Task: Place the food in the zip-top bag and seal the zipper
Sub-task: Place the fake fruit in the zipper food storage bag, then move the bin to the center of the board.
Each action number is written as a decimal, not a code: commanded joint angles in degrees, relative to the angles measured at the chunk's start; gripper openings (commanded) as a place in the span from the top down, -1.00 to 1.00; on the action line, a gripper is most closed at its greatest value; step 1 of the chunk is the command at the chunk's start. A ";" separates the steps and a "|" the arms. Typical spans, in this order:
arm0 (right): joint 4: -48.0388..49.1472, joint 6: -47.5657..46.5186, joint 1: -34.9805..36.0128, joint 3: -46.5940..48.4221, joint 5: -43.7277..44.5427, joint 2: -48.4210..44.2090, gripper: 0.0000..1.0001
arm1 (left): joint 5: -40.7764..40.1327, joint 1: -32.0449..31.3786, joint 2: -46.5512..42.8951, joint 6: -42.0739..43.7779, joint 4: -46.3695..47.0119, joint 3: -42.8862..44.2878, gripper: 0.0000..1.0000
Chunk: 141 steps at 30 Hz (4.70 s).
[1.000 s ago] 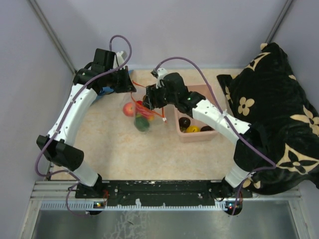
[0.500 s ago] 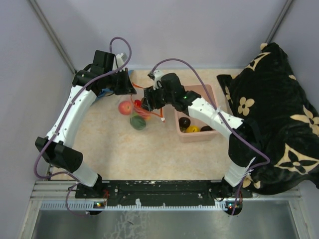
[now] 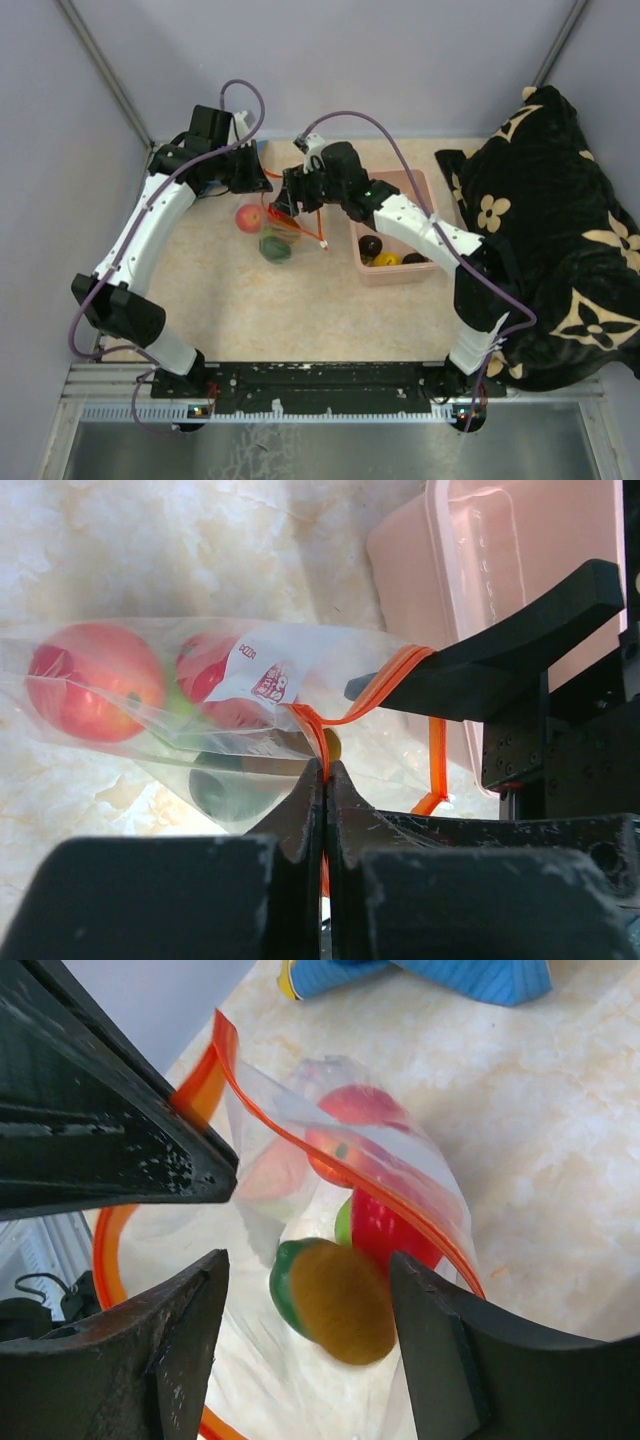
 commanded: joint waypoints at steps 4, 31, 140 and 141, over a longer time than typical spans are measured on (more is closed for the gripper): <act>7.17 4.40 0.21 3.12 -2.31 1.92 -0.32 | -0.79 1.08 -3.79 -1.99 4.14 -4.22 1.00; -21.85 -3.21 -10.58 -1.46 17.58 -9.51 -0.45 | 1.27 8.75 -5.80 -2.12 8.78 -12.54 1.00; -45.71 -5.89 -13.62 -9.62 35.20 -11.03 -0.65 | 5.92 16.18 -2.38 0.88 8.09 -9.98 1.00; -43.53 -6.00 -13.83 -9.95 36.19 -10.67 -0.66 | 5.94 16.24 -2.56 0.82 8.14 -10.20 1.00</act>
